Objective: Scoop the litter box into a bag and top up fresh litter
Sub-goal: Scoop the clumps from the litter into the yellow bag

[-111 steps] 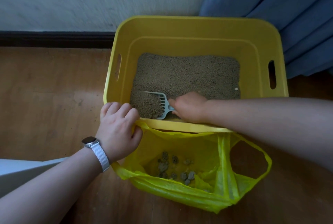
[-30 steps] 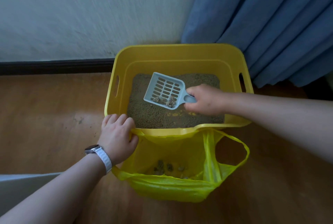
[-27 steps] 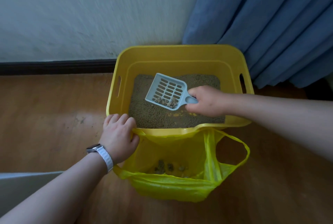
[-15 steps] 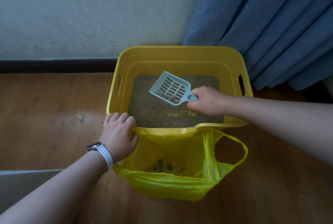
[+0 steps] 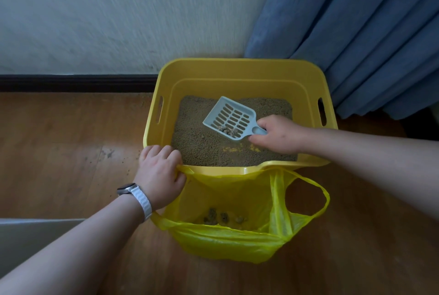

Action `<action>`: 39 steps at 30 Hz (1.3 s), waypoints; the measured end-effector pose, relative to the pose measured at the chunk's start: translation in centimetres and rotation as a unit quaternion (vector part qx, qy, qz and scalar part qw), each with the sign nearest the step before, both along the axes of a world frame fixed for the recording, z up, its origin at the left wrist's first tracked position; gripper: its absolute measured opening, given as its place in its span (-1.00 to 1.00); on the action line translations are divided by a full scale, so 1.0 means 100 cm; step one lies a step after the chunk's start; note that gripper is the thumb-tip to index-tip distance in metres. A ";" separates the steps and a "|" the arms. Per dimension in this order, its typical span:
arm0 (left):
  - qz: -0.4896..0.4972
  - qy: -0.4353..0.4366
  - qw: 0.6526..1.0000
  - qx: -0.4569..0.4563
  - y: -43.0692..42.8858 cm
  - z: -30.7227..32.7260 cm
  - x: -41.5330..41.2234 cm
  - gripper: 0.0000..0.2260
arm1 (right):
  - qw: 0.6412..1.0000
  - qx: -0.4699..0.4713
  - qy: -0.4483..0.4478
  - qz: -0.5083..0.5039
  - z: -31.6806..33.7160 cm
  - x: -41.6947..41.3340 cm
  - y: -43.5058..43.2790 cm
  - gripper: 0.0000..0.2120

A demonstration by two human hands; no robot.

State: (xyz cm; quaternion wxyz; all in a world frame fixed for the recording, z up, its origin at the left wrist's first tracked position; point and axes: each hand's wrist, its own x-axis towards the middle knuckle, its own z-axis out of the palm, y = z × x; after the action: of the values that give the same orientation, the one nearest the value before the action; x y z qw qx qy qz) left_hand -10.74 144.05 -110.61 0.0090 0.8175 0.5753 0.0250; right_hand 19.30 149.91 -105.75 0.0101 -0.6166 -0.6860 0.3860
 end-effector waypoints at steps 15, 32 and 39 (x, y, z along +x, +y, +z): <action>-0.021 0.008 1.000 -0.012 0.000 0.005 -0.002 -0.78 | 0.894 0.309 -0.108 0.306 0.013 0.001 -0.054 -0.74; -0.023 -0.010 1.000 -0.013 0.000 0.006 -0.002 -0.78 | 0.723 0.535 -0.012 0.438 0.000 0.000 -0.060 -0.89; -0.018 -0.012 1.000 -0.012 -0.001 0.006 -0.002 -0.85 | 0.731 0.517 -0.014 0.444 -0.008 0.007 -0.061 -0.91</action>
State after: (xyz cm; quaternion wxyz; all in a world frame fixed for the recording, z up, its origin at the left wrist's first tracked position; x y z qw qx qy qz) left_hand -10.91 143.99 -109.98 0.0261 0.8273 0.5605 0.0277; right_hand 19.97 143.83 -106.57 0.1450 -0.1467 -0.9755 -0.0768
